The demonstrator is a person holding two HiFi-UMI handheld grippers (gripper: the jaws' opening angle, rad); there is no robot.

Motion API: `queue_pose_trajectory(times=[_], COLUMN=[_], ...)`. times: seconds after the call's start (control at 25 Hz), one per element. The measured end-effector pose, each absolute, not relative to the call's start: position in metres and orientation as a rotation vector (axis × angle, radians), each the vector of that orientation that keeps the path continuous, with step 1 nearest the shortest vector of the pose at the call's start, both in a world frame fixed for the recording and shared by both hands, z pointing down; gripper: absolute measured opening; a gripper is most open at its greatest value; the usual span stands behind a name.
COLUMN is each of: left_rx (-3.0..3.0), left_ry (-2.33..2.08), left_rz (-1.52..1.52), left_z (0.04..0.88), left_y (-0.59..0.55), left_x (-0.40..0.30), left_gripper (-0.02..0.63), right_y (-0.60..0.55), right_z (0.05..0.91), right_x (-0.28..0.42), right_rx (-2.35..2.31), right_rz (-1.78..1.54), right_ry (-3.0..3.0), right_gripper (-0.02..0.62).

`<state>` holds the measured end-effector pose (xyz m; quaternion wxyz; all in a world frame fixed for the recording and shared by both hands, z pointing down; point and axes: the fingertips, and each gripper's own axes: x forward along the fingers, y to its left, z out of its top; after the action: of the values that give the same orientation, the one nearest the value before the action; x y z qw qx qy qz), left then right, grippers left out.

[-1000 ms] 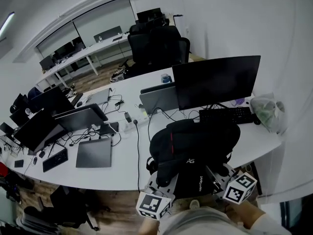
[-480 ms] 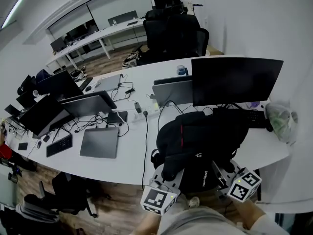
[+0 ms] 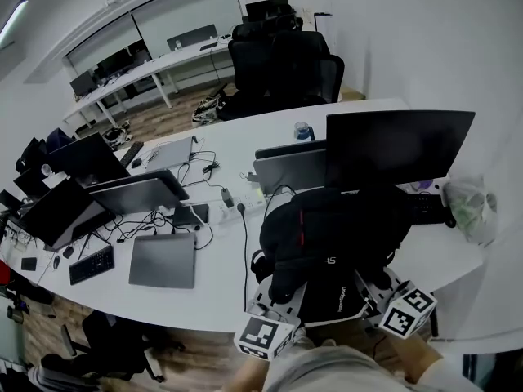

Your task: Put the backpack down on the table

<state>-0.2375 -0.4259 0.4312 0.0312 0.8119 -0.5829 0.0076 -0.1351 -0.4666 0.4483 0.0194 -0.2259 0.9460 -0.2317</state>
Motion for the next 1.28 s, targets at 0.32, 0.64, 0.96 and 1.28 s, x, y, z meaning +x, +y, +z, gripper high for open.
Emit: queue_pose_trajectory(times=[0.32,0.64,0.96,1.28], left_rx=[2.552,2.519,2.45,2.384], left_ry=[-1.793,-1.858,-1.947,-2.021], left_rz=[-0.011,-0.021,-0.052,-0.064], left_z=[0.415,0.413,0.414,0.43], left_y=[-0.453,-0.489,-0.524,-0.558], left_x=[-0.28,-0.316,-0.339,-0.357], left_gripper=[0.026,0.026,0.026,0.026], right_y=[-0.491,-0.531,-0.572,-0.614], right_z=[0.432,0.43,0.428,0.444], right_x=[-0.177,-0.214,-0.239,-0.261], right_rx=[-0.723,-0.679,-0.609,-0.557], right_rz=[-0.635,-0.608,-0.588,-0.591], right_ry=[2.917,2.947,2.993,3.041], right_gripper=[0.025,0.025,0.025,0.025])
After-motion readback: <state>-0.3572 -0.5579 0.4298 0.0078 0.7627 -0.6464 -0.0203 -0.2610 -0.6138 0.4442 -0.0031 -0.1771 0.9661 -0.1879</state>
